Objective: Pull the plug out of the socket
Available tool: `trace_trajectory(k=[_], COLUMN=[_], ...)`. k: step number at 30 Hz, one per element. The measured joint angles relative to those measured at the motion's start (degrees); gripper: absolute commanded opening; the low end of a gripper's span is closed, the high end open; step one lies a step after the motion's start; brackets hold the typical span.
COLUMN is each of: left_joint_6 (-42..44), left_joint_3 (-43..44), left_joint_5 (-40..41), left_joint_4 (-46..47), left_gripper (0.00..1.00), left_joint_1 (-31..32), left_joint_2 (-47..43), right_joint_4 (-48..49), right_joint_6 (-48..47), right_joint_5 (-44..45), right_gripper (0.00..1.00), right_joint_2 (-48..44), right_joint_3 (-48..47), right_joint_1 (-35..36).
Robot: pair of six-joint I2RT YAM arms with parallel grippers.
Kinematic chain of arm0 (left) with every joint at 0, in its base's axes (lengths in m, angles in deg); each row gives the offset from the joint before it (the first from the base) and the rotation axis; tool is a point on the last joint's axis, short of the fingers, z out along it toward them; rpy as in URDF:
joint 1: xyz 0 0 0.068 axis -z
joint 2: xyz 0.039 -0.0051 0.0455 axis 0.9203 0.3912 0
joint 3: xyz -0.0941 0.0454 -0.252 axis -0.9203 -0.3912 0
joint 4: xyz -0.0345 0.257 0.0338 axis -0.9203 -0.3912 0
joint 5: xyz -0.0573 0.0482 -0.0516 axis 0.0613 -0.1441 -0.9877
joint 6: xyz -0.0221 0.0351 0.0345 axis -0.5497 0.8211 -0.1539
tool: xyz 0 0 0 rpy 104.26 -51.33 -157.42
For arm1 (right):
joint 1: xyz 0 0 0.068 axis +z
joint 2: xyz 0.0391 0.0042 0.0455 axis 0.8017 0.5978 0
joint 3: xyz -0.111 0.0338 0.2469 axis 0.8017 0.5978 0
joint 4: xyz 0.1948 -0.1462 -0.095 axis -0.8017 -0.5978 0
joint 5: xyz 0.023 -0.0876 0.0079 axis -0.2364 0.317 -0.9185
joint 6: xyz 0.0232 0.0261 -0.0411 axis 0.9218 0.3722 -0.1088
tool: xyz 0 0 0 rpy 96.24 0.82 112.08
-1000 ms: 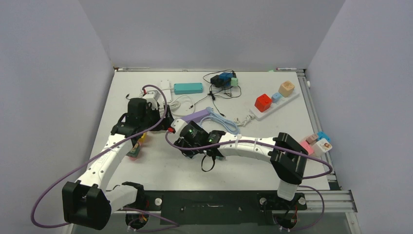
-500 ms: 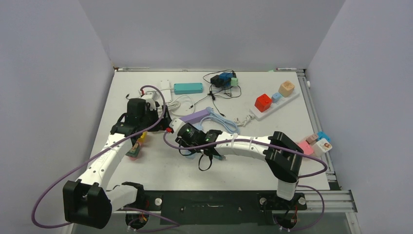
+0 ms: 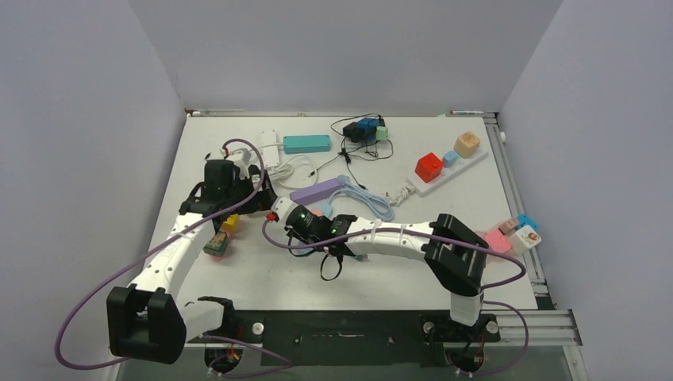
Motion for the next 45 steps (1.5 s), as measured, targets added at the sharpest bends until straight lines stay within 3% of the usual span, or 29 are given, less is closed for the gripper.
trace_trajectory(k=[2,8,14,25,32,39,42,45], left_joint_6=[-0.61,-1.62,-2.14,-2.84,-5.09,-6.38,-6.84,-7.41], left_joint_3=[0.0,0.0,-1.09,-1.99,-2.01,-2.01,-2.01,-2.01], left_joint_5=[-0.72,-2.86,-10.88,-25.62,-30.23,-32.35,-32.85,-33.53], left_joint_4=[0.02,0.09,2.97,7.82,9.05,9.9,10.34,10.78], left_gripper=[0.97,0.97,0.93,0.92,0.67,0.6,0.45,0.24], left_joint_1=[-0.55,-1.66,-1.22,6.54,7.32,7.37,7.5,7.8], left_joint_2=[0.44,1.05,1.14,6.08,13.14,14.12,14.51,15.23], right_joint_4=[0.79,5.09,10.34,20.11,21.51,22.36,22.71,22.86], right_joint_6=[-0.59,-0.24,4.0,10.8,12.55,13.64,14.01,14.05], right_joint_5=[0.0,-1.64,-5.99,-7.93,-8.22,-8.63,-8.98,-9.42], right_gripper=[0.05,0.05,0.05,0.05,0.05,0.05,0.05,0.05], right_joint_2=[0.0,-2.47,-9.86,-19.67,-19.98,-20.65,-20.65,-20.65], right_joint_3=[0.2,4.42,12.17,18.51,20.31,20.74,20.76,20.81], right_joint_1=[0.07,-0.94,-5.97,-10.16,-10.21,-10.47,-10.6,-10.64])
